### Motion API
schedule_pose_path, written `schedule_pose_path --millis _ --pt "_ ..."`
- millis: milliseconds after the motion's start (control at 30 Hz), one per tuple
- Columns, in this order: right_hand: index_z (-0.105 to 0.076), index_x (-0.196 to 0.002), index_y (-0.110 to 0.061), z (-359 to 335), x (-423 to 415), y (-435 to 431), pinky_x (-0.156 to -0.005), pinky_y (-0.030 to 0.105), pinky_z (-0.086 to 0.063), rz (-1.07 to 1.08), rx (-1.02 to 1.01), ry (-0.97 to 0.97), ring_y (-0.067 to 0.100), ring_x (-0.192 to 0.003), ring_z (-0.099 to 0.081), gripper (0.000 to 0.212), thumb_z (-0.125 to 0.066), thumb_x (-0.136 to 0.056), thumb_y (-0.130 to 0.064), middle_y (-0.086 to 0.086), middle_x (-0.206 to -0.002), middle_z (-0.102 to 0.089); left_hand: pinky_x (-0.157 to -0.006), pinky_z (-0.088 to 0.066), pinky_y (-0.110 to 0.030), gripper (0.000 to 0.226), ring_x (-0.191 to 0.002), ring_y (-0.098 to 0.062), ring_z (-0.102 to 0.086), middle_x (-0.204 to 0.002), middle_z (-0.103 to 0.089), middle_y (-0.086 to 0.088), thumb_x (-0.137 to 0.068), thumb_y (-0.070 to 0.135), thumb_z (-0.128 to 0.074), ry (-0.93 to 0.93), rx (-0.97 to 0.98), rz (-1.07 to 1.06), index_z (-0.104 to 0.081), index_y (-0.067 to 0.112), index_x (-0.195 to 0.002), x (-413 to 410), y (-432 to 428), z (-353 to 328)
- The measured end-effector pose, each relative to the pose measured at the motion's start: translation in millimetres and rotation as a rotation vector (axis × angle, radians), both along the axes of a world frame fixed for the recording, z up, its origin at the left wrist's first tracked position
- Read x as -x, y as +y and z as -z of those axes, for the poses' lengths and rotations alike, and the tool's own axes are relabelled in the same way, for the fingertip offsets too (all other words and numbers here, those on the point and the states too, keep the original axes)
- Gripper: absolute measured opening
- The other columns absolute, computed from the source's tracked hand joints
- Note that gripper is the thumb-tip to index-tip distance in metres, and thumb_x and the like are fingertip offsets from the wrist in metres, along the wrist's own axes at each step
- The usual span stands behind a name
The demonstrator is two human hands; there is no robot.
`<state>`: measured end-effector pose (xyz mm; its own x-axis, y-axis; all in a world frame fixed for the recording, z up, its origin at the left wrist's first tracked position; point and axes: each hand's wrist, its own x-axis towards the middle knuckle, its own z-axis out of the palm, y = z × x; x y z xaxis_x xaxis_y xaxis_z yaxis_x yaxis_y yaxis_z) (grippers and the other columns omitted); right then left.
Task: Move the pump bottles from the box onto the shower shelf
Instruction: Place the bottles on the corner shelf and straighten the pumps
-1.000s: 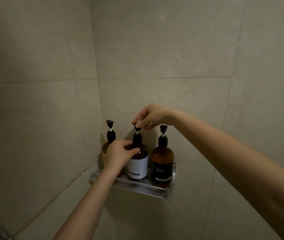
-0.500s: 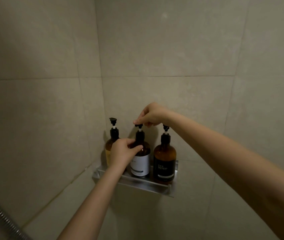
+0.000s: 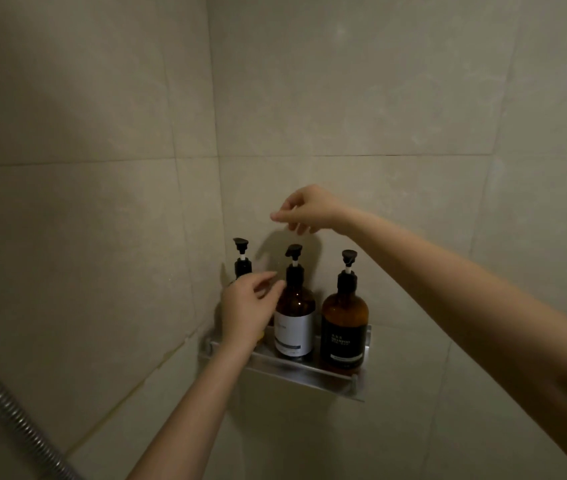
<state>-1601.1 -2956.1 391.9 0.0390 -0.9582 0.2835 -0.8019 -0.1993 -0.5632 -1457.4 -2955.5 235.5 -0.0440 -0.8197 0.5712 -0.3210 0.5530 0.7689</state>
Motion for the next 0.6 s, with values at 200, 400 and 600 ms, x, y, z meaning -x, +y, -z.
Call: schedule_pose_path --millis 200,400,600 --pt "-0.066 -0.097 -0.011 2 -39 -37 -0.049 0.019 -0.045 -0.023 -0.040 0.186 0.008 -0.064 -0.064 0.035 -0.063 -0.084 -0.043 -0.004 -0.068 -0.064 -0.073 -0.052 -0.022 0.034 -0.095 -0.011 -0.064 -0.112 -0.066 0.003 -0.082 0.025 -0.063 0.012 0.003 -0.245 -0.062 0.022 -0.116 -39 -22 1" --pt "-0.068 -0.091 -0.006 17 -64 -62 -0.052 0.023 -0.053 -0.032 -0.104 0.246 0.013 -0.061 -0.066 0.037 -0.070 -0.078 -0.041 0.002 -0.070 -0.069 -0.087 -0.045 -0.027 0.055 -0.110 -0.021 -0.060 -0.122 -0.064 -0.006 -0.073 0.033 -0.074 -0.217 -0.143 -0.196 -0.059 0.015 -0.122 -48 -45 12" --pt "-0.069 -0.102 -0.008 18 -60 -66 -0.060 0.019 -0.053 -0.177 -0.139 0.186 0.010 -0.069 -0.063 0.021 -0.067 -0.084 -0.018 0.000 -0.082 -0.065 -0.083 -0.047 -0.024 0.054 -0.095 -0.011 -0.061 -0.117 -0.068 -0.006 -0.071 0.028 -0.077 -0.108 -0.191 -0.096 -0.062 0.013 -0.121 -52 -51 16"
